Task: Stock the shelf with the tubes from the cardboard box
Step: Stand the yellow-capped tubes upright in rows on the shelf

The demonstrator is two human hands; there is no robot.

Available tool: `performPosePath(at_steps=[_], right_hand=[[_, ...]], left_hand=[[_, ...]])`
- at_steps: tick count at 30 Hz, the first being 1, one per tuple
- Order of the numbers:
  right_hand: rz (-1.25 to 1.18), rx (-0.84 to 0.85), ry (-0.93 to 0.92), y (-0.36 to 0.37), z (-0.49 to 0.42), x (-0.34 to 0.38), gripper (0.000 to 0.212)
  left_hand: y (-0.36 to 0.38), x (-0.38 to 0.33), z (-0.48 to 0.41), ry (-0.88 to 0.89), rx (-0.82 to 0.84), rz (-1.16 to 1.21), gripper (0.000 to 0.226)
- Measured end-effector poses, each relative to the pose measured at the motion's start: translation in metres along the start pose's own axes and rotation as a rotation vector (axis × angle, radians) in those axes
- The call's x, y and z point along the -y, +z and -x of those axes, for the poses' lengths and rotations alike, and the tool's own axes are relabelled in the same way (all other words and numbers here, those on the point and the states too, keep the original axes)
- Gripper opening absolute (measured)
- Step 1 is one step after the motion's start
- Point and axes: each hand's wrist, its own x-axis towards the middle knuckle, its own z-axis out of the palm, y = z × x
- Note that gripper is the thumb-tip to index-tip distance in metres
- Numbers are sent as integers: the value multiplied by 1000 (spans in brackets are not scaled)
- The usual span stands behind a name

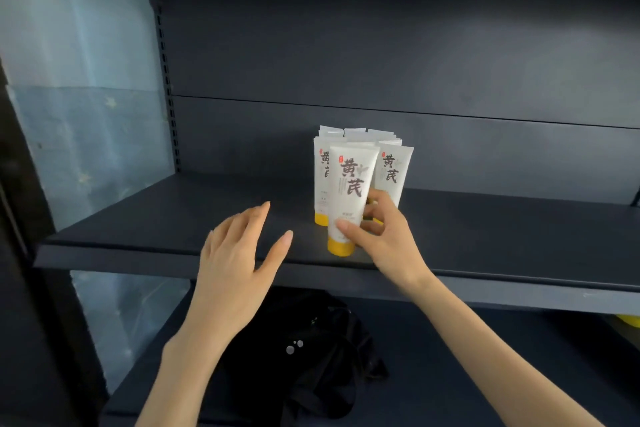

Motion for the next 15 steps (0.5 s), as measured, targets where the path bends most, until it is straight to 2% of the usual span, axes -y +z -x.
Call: performPosePath(at_steps=[2,5,9,15], right_hand=[[36,-25,31,1,-12,-4,43],[100,-56,56,6,-29,-10,42],[111,-71,103,17,-42,-20,45],[186,-97,119,28,-52,-26,51]], left_hand=[[-2,9,5,-2,39,-145,78],[-4,16,13,-42,112,-229,89],[-4,21,20,-58,153,-270,109],[-6,20,22,-67,174,-266,114]])
